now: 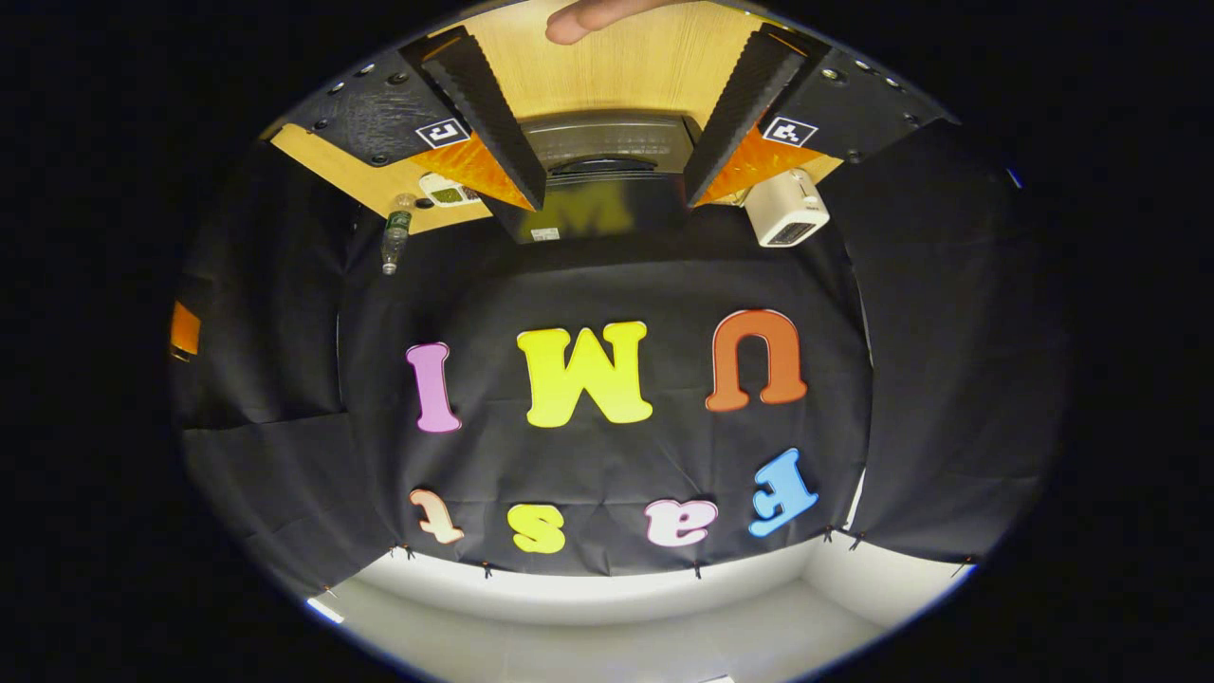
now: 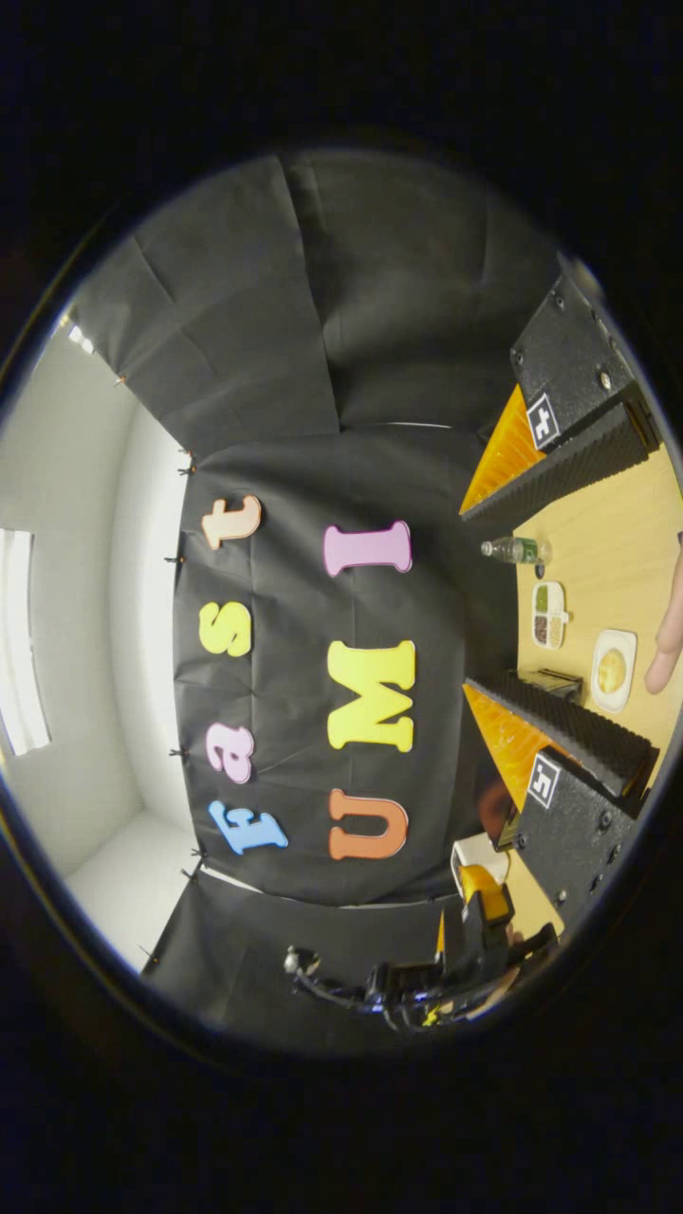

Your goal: Open the electric oven with the left hand, put the food in, and close the electric oven.

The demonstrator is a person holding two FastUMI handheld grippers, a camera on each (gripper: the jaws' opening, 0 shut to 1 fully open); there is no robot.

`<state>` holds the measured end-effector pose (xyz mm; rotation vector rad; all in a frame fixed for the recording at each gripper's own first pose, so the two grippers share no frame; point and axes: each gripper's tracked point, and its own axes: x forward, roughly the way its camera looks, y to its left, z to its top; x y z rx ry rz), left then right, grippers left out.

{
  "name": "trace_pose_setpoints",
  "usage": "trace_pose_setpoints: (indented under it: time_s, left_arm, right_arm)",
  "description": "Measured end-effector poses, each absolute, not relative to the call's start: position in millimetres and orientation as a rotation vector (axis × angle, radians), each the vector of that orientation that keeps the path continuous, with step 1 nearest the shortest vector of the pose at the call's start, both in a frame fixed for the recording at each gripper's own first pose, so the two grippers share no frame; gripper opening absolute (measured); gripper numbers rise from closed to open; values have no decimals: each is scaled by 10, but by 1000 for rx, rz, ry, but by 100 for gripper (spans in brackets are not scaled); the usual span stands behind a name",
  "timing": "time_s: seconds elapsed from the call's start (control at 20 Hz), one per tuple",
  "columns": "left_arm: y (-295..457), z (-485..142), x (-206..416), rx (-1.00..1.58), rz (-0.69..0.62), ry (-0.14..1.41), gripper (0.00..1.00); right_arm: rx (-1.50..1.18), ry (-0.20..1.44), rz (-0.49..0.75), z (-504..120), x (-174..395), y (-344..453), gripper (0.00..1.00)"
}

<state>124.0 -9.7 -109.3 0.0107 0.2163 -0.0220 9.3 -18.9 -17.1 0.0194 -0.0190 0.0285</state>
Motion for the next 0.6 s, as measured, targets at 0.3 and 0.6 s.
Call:
trace_pose_setpoints:
  time_s: [0.3, 0.6]
  left_arm:
    - [-36, -1739, 1852, -13, -7, 345, 96]
    - [-148, -2121, 2259, -35, -35, 423, 96]
  right_arm:
    - [23, -37, 22, -189, 127, -315, 97]
    - [25, -39, -1, -233, 77, -482, 97]
